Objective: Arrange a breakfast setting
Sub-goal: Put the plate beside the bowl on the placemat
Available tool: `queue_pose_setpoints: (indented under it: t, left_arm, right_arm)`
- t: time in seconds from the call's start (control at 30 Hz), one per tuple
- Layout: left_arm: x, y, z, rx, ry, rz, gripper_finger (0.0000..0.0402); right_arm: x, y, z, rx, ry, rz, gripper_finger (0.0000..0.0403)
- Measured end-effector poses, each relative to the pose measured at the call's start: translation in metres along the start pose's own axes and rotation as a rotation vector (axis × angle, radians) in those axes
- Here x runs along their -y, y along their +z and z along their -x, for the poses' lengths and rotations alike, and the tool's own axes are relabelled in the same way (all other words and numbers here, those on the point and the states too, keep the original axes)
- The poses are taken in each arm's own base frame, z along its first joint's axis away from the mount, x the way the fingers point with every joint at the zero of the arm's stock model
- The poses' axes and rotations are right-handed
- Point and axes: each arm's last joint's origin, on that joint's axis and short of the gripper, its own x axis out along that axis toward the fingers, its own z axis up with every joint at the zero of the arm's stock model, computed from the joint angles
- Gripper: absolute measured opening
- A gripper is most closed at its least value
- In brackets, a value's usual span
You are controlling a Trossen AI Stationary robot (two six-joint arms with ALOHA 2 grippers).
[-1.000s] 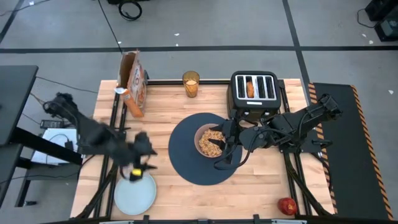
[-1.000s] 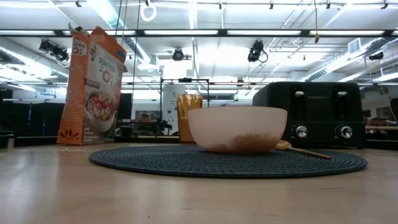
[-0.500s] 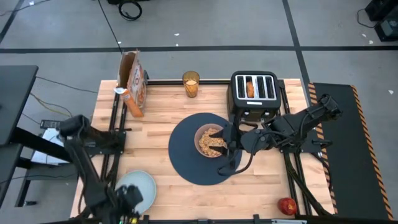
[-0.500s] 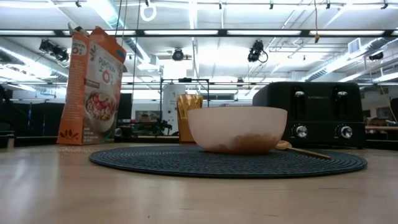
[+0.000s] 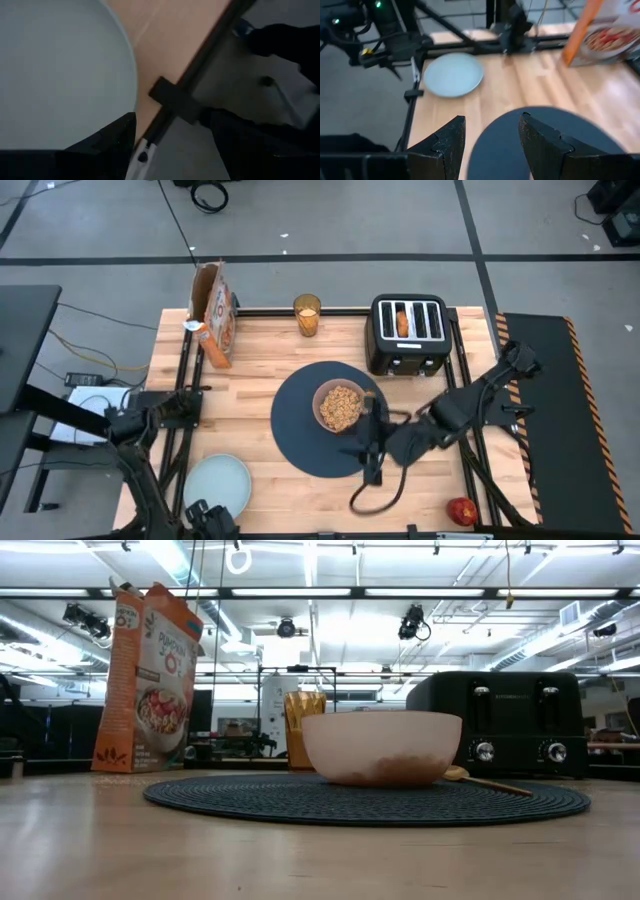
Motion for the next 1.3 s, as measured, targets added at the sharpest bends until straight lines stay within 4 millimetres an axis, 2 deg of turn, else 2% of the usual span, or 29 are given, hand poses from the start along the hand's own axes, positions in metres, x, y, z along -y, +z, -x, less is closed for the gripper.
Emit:
queue_pose_setpoints:
  t: [0.23,0.33,0.4,0.53,0.7,0.87,1.13,1.3]
  left_arm:
    - [-0.002,0.009,-0.022,-0.034,0.122,0.031,0.0251]
    - [-0.005,0.015,-0.029,-0.063,0.184,0.015,0.0236]
    - [-0.001,0.018,-0.034,-0.068,0.162,-0.005,0.0227]
    - [-0.001,0.025,-0.045,-0.073,0.192,-0.067,0.0213]
    - [-0.003,0.034,-0.062,-0.129,0.264,-0.138,0.0194]
    - [-0.004,0.043,-0.066,-0.151,0.283,-0.180,0.0170]
    - [0.001,0.049,-0.069,-0.203,0.235,-0.148,0.0085]
    - [0.000,0.050,-0.069,-0.219,0.239,-0.133,0.0087]
  right_arm:
    - [-0.040,-0.029,-0.042,-0.034,0.033,0.017,0.0190]
    - [-0.051,-0.038,-0.057,-0.033,0.060,0.015,0.0190]
    - [-0.056,-0.042,-0.066,-0.043,0.089,0.015,0.0190]
    - [-0.062,-0.049,-0.077,-0.056,0.138,0.011,0.0190]
    - [-0.064,-0.049,-0.078,-0.049,0.154,-0.007,0.0190]
    - [-0.070,-0.048,-0.072,-0.030,0.180,-0.008,0.0190]
    - [-0.083,-0.053,-0.063,-0.025,0.218,0.005,0.0190]
    - [-0.090,-0.055,-0.057,-0.015,0.241,0.008,0.0190]
